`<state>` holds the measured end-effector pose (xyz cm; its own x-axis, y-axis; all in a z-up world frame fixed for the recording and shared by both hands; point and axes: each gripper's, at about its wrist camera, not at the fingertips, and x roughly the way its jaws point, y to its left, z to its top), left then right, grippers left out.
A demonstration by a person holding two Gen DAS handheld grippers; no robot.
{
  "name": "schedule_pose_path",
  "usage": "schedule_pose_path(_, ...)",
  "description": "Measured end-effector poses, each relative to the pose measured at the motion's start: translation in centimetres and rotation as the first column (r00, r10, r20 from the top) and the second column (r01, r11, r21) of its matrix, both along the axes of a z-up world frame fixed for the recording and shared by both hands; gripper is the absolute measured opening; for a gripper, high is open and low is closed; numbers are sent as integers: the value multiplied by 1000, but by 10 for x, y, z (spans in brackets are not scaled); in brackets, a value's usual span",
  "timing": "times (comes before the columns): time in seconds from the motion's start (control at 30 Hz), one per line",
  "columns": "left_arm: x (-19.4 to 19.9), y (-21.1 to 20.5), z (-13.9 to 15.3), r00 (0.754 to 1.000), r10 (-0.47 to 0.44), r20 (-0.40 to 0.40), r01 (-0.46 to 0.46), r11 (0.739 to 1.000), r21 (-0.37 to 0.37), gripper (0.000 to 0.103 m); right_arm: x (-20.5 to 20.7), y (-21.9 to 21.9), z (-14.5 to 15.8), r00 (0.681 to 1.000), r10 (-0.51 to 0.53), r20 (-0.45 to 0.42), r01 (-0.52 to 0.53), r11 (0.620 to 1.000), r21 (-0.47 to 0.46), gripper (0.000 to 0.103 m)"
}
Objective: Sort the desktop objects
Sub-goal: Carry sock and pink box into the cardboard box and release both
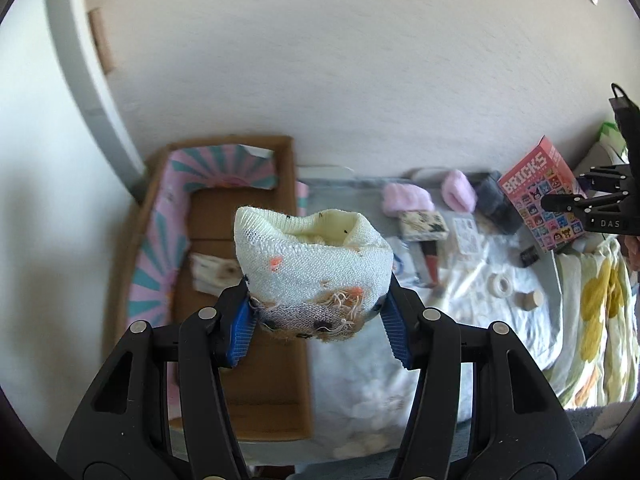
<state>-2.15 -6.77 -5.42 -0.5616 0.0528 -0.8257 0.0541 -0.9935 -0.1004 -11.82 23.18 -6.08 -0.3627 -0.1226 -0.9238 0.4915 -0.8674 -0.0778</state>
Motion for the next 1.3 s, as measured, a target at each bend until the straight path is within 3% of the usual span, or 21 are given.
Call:
schedule_pose_path(0.4,4,-66,-16,994,107,30,-107,994,-15,52,-21,-148,34,986,166,-34,-169,977,-134,37)
schedule_pose_path(0.53,7,-79,-21,992,125,31,-124,992,-32,52,-21,-201,35,969,244,-30,-246,960,-133,37)
schedule_pose_path(0.93,13,-109,-51,981,170,97,-169,985,-14,52,-32,-310,-11,936,339,95,-319,931,-177,37)
schedule_pose_path(1.13,12,-107,-64,982,151,116,-151,988,-3,52,-40,-327,-44,938,309,159,-288,947,-139,37)
schedule_pose_path(1.3,8,-104,-72,983,127,135,-128,992,-1,52,-45,-336,-55,944,285,165,-269,956,-114,37)
